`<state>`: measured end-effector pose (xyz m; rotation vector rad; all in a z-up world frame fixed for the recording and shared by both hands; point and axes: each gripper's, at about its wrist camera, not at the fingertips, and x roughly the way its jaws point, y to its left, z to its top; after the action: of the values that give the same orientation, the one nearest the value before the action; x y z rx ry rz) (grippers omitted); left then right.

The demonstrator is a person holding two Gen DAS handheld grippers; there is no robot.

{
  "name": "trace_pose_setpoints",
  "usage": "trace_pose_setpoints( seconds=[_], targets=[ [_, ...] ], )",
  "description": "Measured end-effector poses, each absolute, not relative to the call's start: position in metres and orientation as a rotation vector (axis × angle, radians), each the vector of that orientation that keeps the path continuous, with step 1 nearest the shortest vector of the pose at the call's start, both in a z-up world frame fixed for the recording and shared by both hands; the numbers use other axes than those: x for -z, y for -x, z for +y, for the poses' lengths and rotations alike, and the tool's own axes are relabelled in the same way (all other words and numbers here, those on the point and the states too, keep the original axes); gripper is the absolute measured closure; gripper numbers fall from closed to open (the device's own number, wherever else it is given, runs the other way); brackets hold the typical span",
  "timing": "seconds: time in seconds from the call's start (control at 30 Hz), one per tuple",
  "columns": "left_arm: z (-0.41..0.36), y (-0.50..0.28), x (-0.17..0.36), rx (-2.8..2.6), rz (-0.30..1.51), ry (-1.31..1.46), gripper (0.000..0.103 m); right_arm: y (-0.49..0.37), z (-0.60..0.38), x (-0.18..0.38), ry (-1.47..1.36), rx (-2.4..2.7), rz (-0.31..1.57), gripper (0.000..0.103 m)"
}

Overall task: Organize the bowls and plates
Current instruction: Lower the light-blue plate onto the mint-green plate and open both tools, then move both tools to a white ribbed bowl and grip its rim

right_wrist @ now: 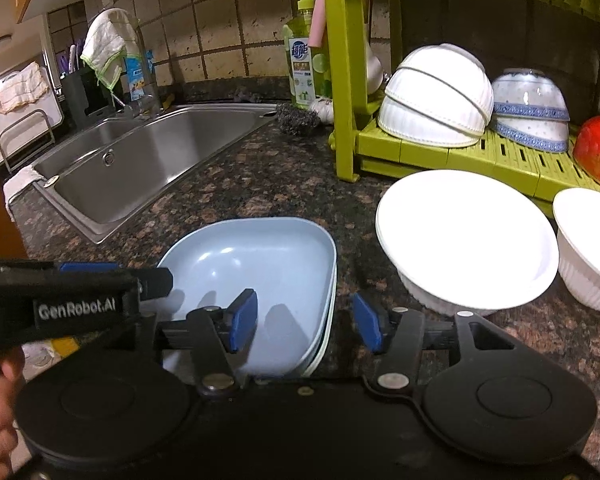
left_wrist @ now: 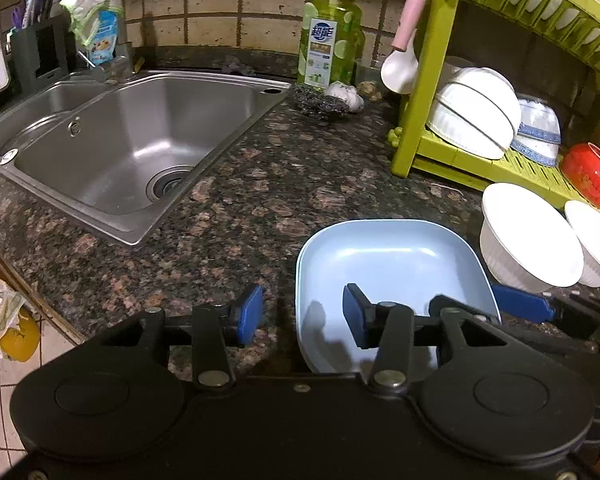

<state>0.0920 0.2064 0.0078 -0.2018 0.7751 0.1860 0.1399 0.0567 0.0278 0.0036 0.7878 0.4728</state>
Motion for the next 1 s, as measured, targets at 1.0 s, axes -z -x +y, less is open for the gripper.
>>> trace_pose_setpoints(
  seconds=[1.0],
  targets=[
    [0.056,-0.052,-0.069,0.102,0.673,0.117,0.043,-0.017,-0.121,-0.069,0.017,-0.398,0.607,0.035]
  ],
)
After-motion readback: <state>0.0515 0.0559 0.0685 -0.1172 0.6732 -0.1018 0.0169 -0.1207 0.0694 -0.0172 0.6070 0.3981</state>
